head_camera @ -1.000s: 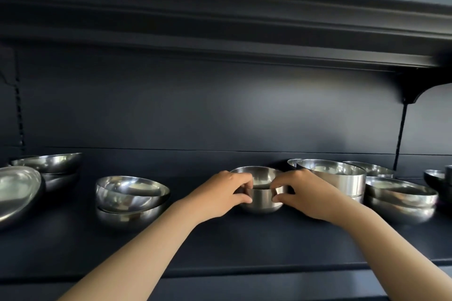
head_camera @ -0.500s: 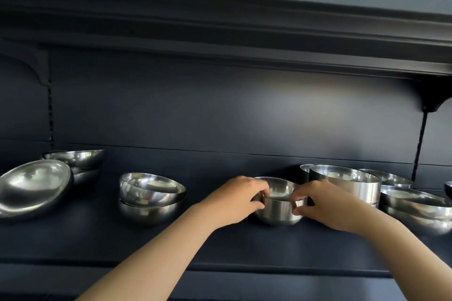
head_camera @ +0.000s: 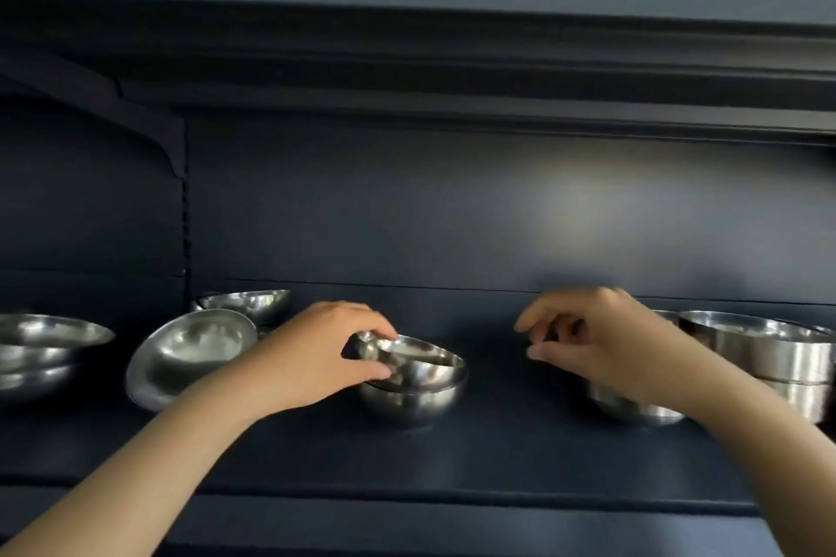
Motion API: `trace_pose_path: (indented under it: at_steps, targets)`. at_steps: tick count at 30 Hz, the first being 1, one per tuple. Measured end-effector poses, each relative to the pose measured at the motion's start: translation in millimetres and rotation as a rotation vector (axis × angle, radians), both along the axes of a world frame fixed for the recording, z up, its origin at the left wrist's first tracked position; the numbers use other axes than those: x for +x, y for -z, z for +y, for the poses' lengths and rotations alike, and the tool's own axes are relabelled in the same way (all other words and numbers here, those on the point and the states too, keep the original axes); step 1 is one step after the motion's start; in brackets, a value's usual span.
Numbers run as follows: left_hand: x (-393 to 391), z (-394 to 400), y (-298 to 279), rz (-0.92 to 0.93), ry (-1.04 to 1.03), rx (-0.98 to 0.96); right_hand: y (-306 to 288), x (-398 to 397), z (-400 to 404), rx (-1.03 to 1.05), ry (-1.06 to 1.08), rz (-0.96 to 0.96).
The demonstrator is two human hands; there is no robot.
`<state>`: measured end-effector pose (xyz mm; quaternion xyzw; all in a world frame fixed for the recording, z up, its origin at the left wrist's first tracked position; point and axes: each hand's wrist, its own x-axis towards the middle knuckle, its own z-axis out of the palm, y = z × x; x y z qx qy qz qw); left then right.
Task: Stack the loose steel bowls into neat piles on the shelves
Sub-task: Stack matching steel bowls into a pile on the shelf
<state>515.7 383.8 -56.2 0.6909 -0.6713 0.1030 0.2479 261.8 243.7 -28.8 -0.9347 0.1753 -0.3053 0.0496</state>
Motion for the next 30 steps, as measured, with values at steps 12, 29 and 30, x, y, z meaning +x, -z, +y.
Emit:
trace_pose_path:
  at_steps: [12, 29, 30]
  targets:
    - [40, -25, 15, -0.070, 0.198, 0.110, 35, 91, 34, 0.080, 0.042, 0.217]
    - [45, -19, 20, -0.066, 0.295, 0.148, 31, 91, 38, -0.107, 0.070, 0.373]
    - [45, -19, 20, -0.065, 0.296, 0.165, 31, 91, 37, -0.098, 0.069, 0.373]
